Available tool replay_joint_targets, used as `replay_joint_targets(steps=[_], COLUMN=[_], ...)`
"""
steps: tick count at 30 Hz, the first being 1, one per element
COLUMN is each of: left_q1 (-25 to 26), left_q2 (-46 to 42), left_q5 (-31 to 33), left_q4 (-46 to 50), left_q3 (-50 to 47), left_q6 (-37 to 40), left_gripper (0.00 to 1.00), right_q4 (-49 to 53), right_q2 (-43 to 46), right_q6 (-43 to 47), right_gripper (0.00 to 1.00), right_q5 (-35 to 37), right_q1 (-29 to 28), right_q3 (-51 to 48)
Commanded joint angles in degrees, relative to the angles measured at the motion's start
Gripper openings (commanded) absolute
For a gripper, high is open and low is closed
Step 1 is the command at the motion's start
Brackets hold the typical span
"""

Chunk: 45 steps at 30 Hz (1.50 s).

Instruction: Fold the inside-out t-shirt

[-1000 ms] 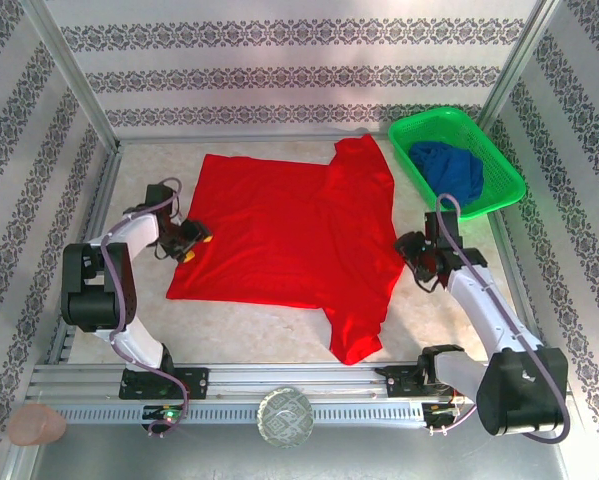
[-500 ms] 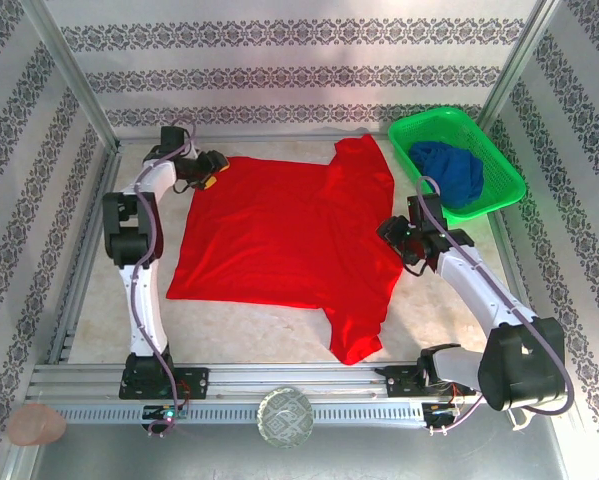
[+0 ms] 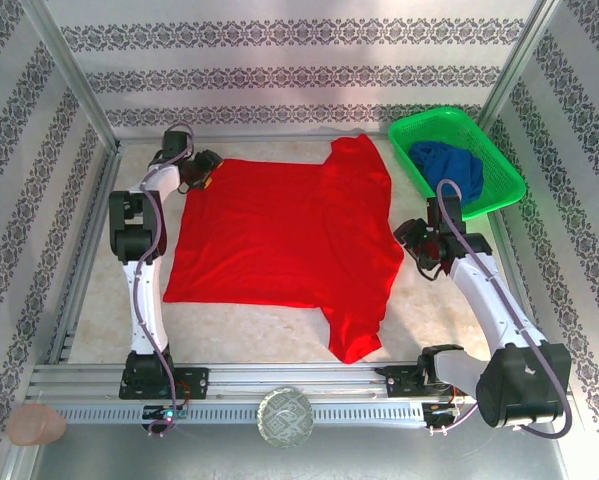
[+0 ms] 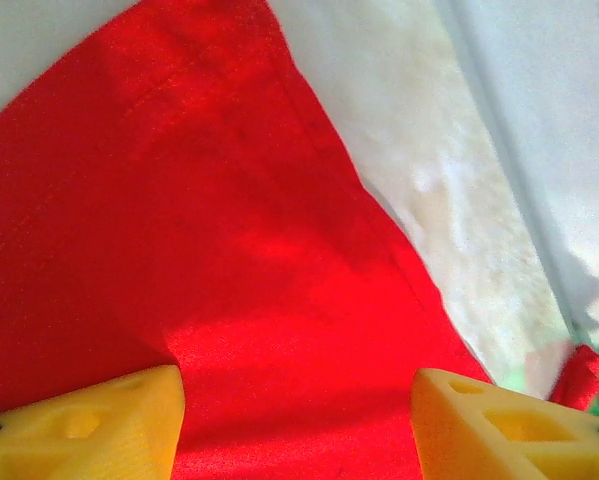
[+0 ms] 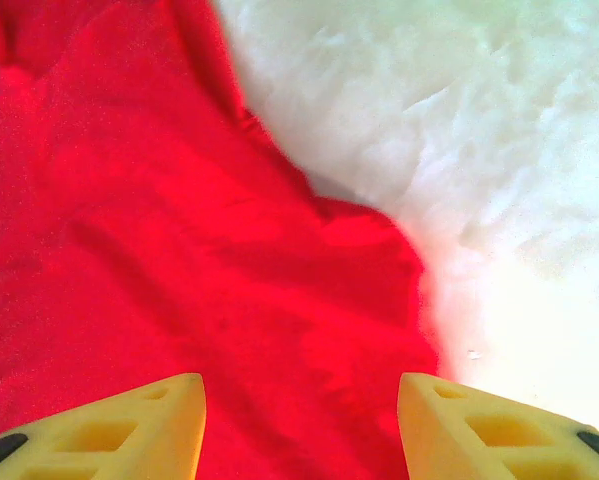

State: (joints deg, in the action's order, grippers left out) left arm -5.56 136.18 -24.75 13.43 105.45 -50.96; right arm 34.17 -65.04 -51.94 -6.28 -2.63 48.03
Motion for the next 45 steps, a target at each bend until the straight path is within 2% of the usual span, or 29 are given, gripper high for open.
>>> replay_joint_targets(steps=[1, 4, 8, 12, 14, 18, 21, 25, 30, 34, 37, 42, 45], left_q1=[-4.7, -5.5, -5.1, -3.3, -1.9, 1.4, 3.2, 5.6, 6.2, 5.6, 3.9, 0.0, -0.5], left_q2=[-3.4, -4.2, -4.1, -7.0, -10.1, -18.2, -25.9, -35.1, -44.4, -49.6, -53.0, -57.6, -59.0], left_q5=[10.0, 6.1, -4.6, -11.6, -13.1, -14.6, -14.7, -13.5, -8.7, -3.8, -0.6, 0.6, 1.0], left_q4=[2.3, -0.5, -4.0, -1.9, -0.3, 0.6, -0.4, 0.9, 6.7, 12.0, 15.5, 17.6, 18.1], left_q3=[-4.4, -5.1, -2.2, -0.5, -2.5, -13.0, -24.3, -36.8, -46.1, -48.8, -49.8, -50.6, -50.4], left_q6=[-1.5, -0.3, 0.4, 2.4, 3.5, 4.3, 3.2, 4.0, 7.1, 8.7, 8.6, 8.3, 8.2], left_gripper=[0.62, 0.63, 0.64, 0.64, 0.65, 0.65, 0.66, 0.67, 0.7, 0.73, 0.75, 0.76, 0.78], right_q4=[1.7, -0.1, -3.7, -8.1, -9.5, -9.9, -7.9, -3.7, 2.9, 7.1, 8.6, 5.6, 2.9], right_q2=[-1.3, -4.6, -9.6, -15.0, -17.6, -19.9, -17.0, -8.4, 5.1, 14.2, 17.7, 18.9, 18.2], right_q6=[2.6, 3.3, 4.0, 4.1, 4.3, 4.6, 4.8, 2.7, -3.4, -7.1, -8.9, -12.0, -12.5], right_gripper=[0.54, 0.54, 0.54, 0.54, 0.54, 0.55, 0.57, 0.59, 0.59, 0.56, 0.53, 0.45, 0.41], right_q5=[0.3, -1.2, -2.6, -5.3, -6.5, -6.7, -5.4, -2.5, -0.3, -1.1, -1.8, -2.2, -2.1], right_q1=[0.8, 0.9, 0.8, 0.6, -0.2, -4.5, -9.4, -16.8, -23.0, -26.3, -29.1, -33.6, -35.0], right_q3=[1.3, 1.0, 0.8, 1.4, 2.3, 3.3, 1.5, -5.2, -15.3, -21.3, -24.0, -27.6, -29.7])
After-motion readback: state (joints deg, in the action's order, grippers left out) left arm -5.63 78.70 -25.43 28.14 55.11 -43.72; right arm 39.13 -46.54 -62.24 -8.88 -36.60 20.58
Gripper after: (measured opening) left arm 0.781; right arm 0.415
